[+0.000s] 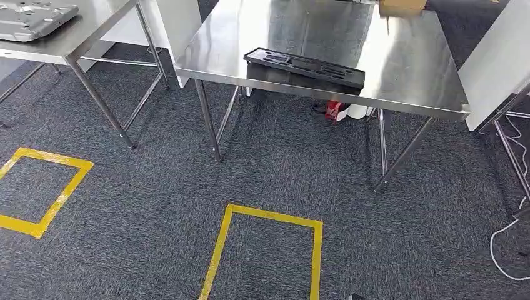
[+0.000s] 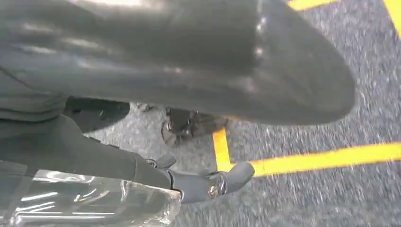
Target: Take the parts from the cabinet and place them on the table.
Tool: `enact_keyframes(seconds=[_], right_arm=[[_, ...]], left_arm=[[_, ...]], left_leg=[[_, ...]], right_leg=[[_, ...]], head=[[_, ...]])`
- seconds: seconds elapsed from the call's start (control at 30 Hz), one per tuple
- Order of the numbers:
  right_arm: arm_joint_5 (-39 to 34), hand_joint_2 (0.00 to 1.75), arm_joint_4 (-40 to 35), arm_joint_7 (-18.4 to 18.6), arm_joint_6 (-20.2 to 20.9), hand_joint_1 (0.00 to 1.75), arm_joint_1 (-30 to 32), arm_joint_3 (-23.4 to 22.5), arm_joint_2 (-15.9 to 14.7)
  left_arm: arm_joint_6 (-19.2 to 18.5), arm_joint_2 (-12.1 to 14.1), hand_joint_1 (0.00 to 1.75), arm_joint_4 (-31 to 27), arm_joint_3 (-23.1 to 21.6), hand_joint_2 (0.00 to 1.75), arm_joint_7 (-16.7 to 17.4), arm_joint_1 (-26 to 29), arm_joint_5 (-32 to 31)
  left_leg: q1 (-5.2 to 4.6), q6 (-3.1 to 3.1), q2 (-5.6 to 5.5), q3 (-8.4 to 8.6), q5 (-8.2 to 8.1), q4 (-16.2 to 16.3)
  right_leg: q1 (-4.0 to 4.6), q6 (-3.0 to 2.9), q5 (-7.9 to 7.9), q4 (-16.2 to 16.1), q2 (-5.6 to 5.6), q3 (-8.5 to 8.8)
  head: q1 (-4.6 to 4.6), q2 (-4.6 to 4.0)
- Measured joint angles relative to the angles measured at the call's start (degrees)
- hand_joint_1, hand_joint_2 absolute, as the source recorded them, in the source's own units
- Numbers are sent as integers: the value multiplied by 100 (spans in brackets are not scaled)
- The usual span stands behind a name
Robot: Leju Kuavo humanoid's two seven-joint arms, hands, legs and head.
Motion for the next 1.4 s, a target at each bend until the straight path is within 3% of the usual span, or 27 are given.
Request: enact_keyframes(seconds=[0.07,0.13,0.17,0.2,0.23,0.27,0.33,0.37,0.43,0.47,0.53,0.57,0.63,0.7,0.73,0.8,0.87,0.93,0.97,1.03,1.07,1.1,1.17,1.23,1.27,1.33,1.4], right_arm=[[-28,0,31,37,-9,0,22,-4,0],[-70,0,39,42,4,0,39,-28,-4],[-52,0,42,64,-11,0,42,-28,-9],[-48,0,42,103,-33,0,38,-28,-13],[-89,0,41,114,-33,0,37,-39,-22],[-125,0,42,114,2,0,38,-63,-26],[-94,0,42,98,57,0,40,-81,-46],[-35,0,42,111,38,0,29,-79,-57],[-41,0,39,144,7,0,-9,-74,-59],[-104,0,42,144,17,0,-23,-74,-61],[-133,0,42,116,88,0,-8,-83,-61],[-133,0,52,111,98,0,15,-85,-63],[-138,0,55,105,105,0,20,-87,-63],[-135,0,55,103,118,0,13,-87,-63],[-135,0,55,103,118,0,14,-87,-63],[-135,0,55,103,118,0,17,-90,-70],[-135,0,55,103,118,0,10,-90,-74],[-135,0,55,103,120,0,8,-90,-72],[-135,0,55,101,120,0,5,-90,-72],[-135,0,55,98,122,0,-20,-92,-72],[-135,0,59,101,125,0,2,-92,-72],[-135,0,59,99,125,0,-9,-96,-72],[-135,0,61,101,125,0,3,-105,-74],[-87,0,61,107,92,0,5,-107,-77],[-79,0,61,116,63,0,5,-107,-83],[-87,0,61,155,15,0,6,-107,-94],[-111,0,61,162,13,0,-3,-114,-107]], left_arm=[[20,-15,0,20,0,0,0,23,-9],[52,-9,0,22,0,0,-11,16,-26],[52,-7,0,22,-2,0,-11,18,-37],[56,-9,0,22,-2,0,-11,15,-52],[65,-9,0,22,-7,0,-11,12,-68],[70,-11,0,22,-7,0,-11,12,-85],[70,-22,0,31,-7,0,-11,13,-103],[70,-33,0,35,-7,0,-11,10,-103],[72,-37,0,37,-11,0,-11,0,-116],[72,-39,0,37,-13,0,-11,-1,-120],[79,-39,0,37,-17,0,-13,-7,-125],[79,-39,0,42,-15,0,-11,10,-127],[85,-35,0,46,-15,0,-11,12,-127],[83,-37,0,50,-17,0,-11,12,-129],[83,-37,0,50,-17,0,-11,9,-129],[83,-37,0,50,-17,0,-11,11,-129],[83,-35,0,50,-17,0,-11,4,-127],[83,-35,0,48,-17,0,-11,-15,-129],[83,-35,0,50,-17,0,-13,-27,-127],[81,-35,0,50,-20,0,-13,-29,-129],[83,-44,0,57,-20,0,-11,-10,-129],[83,-52,0,61,-20,0,-13,-23,-129],[83,-46,0,61,-17,0,-11,-30,-127],[83,-44,0,61,-17,0,-13,-35,-127],[83,-44,0,61,-17,0,-11,-34,-127],[85,-48,0,61,-20,0,7,-34,-162],[87,-57,0,61,-24,0,11,-40,-173]], left_leg=[[43,145,34,-166,156,-90],[33,247,61,-364,352,-108],[25,235,65,-472,428,-110],[22,234,70,-563,519,-102],[21,226,87,-678,609,-101],[21,213,106,-796,704,-98],[31,172,131,-1007,892,-89],[34,143,129,-1120,986,-84],[-6,66,107,-1239,1148,-42],[-8,39,131,-1261,1240,-52],[26,-22,133,-1257,1412,-141],[40,-62,129,-1296,1443,-138],[86,-105,88,-1404,697,263],[86,-155,53,-1564,-38,1206],[87,-169,52,-1609,-152,1621],[87,-157,51,-1446,112,1885],[86,-106,42,-853,405,1253],[58,-35,-5,18,160,170],[48,-8,1,126,46,-88],[-4,32,1,49,72,-95],[6,118,14,-46,172,-155],[31,175,67,-115,258,-180],[22,270,72,-320,413,-181],[18,264,85,-514,573,-177],[19,250,102,-616,652,-174],[27,208,116,-831,819,-159],[36,143,114,-1014,980,-106]], right_leg=[[77,72,85,-2,9,-116],[2,-31,-529,424,51,-313],[-7,-74,-868,777,52,-409],[-17,-80,-1125,1201,56,-463],[-22,-36,-1188,1567,59,-476],[-24,39,-1086,1768,62,-412],[-48,208,-663,1555,63,-23],[-65,238,-586,1171,63,346],[-30,160,-915,-200,73,1362],[-26,107,-1072,-471,99,1366],[19,51,-998,-360,90,1270],[-41,-37,-927,-366,77,1221],[-71,-203,-771,-355,28,1088],[-31,-249,-605,-345,11,905],[-10,-250,-532,-331,2,803],[15,-227,-397,-274,-5,582],[19,-193,-283,-185,2,385],[53,-127,-219,-91,9,250],[53,-89,-172,-74,-2,229],[26,-6,-51,-77,-13,157],[63,41,14,-96,-6,97],[30,38,-100,0,9,55],[10,-61,-755,559,52,-211],[-29,-52,-1201,1378,65,-363],[-53,14,-1179,1637,66,-356],[-94,214,-780,1590,66,-89],[-146,290,-578,726,66,590]], head=[[16,0],[72,0],[79,0],[81,0],[96,0],[90,0],[92,0],[92,0],[103,0],[53,0],[59,0],[59,0],[38,0],[13,0],[7,0],[5,0],[5,0],[-2,0],[13,0],[-4,0],[11,0],[7,0],[46,0],[48,0],[55,0],[55,0],[55,0]])
